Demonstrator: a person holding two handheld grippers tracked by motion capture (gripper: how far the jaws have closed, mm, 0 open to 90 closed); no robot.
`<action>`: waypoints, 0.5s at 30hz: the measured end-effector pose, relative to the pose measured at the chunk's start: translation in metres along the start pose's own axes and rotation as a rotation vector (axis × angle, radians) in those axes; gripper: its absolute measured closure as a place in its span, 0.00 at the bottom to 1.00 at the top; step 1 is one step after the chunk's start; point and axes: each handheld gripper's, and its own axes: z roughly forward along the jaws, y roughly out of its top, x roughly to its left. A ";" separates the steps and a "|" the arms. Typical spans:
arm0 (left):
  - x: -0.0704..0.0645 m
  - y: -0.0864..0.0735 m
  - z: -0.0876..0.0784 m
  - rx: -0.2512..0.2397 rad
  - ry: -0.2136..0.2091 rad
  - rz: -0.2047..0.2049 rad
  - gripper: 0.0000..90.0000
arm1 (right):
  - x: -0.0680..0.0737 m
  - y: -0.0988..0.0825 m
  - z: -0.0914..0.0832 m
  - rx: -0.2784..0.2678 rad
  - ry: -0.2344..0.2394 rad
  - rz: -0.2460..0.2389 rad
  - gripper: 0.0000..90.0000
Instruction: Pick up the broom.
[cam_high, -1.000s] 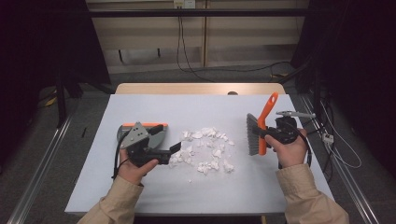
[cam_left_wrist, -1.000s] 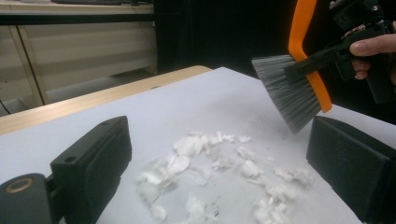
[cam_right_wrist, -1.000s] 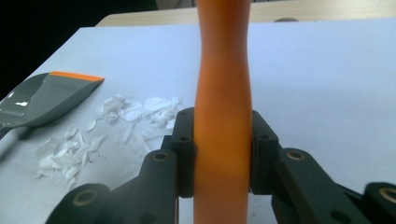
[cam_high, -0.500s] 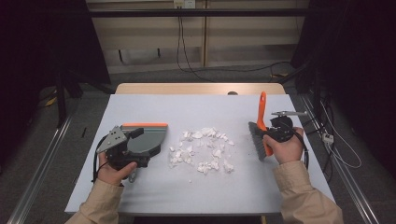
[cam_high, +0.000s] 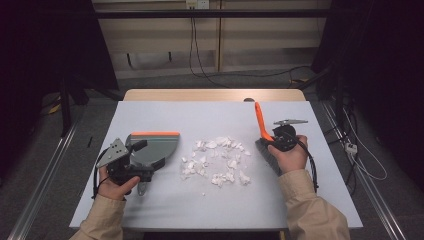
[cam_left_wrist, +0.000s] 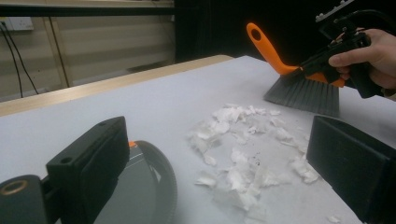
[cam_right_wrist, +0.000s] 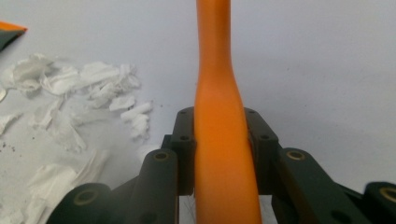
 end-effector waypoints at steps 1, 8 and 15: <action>0.001 -0.001 -0.001 0.000 0.001 -0.004 0.06 | 0.001 -0.001 0.000 -0.002 0.002 0.003 0.77; 0.002 -0.005 -0.004 0.002 0.015 -0.009 0.06 | 0.006 -0.002 -0.013 -0.031 0.036 -0.035 0.70; 0.003 -0.008 -0.007 0.003 0.025 -0.012 0.07 | 0.002 -0.017 -0.026 -0.011 0.031 -0.067 0.67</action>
